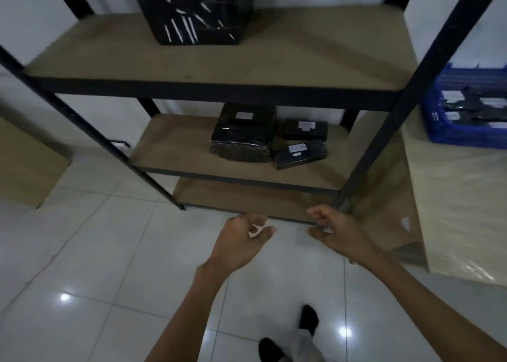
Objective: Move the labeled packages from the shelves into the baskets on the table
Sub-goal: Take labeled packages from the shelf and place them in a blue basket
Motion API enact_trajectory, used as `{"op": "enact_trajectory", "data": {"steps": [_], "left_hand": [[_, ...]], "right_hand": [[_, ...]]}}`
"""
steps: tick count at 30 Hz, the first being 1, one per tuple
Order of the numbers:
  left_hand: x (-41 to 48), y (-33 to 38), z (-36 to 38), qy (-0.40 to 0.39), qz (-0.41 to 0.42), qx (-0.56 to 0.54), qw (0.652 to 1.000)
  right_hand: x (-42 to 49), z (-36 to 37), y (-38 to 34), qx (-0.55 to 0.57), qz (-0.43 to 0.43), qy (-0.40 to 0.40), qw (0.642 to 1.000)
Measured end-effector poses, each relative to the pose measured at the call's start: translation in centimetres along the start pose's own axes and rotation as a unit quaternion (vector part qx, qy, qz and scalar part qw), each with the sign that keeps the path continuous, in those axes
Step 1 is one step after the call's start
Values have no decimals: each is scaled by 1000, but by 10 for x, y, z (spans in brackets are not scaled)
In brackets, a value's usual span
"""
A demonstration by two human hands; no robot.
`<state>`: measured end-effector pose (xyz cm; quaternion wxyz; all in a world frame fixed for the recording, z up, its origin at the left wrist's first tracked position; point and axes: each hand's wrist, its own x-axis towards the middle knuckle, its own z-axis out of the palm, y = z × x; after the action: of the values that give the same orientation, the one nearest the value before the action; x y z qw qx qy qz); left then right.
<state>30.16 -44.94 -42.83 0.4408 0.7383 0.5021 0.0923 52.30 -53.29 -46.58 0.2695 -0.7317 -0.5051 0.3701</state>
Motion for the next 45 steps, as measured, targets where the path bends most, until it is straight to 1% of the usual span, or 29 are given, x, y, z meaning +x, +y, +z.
{"op": "enact_trajectory", "data": {"steps": [3, 6, 9, 12, 16, 19, 22, 24, 28, 30, 32, 35, 37, 39, 42, 45], "left_hand": [[30, -11, -2, -18, 2, 2, 1000], [56, -23, -3, -18, 11, -4, 1000], [84, -38, 2, -32, 21, -7, 999], [125, -55, 16, -37, 22, 1, 999], [194, -87, 58, -26, 64, 39, 997], [250, -116, 94, 47, 145, 92, 984], [307, -150, 125, 135, 191, 168, 958], [333, -172, 142, 186, 223, 193, 937], [359, -198, 167, 300, 294, 202, 885], [365, -204, 173, 345, 306, 224, 858], [368, -205, 178, 386, 314, 239, 834], [374, -205, 183, 436, 333, 230, 803], [379, -207, 186, 465, 354, 227, 779], [381, -209, 188, 480, 369, 227, 763], [381, -210, 188, 485, 380, 225, 755], [377, -208, 187, 478, 375, 236, 758]], "right_hand": [[33, 3, -8, 6, 14, 4, 1000], [59, 8, -11, 25, 25, 11, 999], [80, 14, -7, 19, 47, 13, 999], [106, 24, 10, 12, 55, 40, 998], [155, 46, 52, -27, 41, 92, 995], [197, 63, 91, -50, 44, 161, 985], [242, 72, 130, -26, 47, 224, 973], [265, 76, 157, -14, 23, 276, 961], [297, 72, 194, -39, -38, 370, 927], [309, 66, 202, -55, -58, 410, 909], [322, 59, 208, -63, -57, 434, 897], [339, 47, 211, -43, -17, 443, 895], [346, 40, 212, -27, 27, 449, 893], [350, 39, 214, 21, 57, 428, 902], [348, 43, 216, 75, 35, 400, 913], [347, 40, 223, 131, 9, 377, 917]]}}
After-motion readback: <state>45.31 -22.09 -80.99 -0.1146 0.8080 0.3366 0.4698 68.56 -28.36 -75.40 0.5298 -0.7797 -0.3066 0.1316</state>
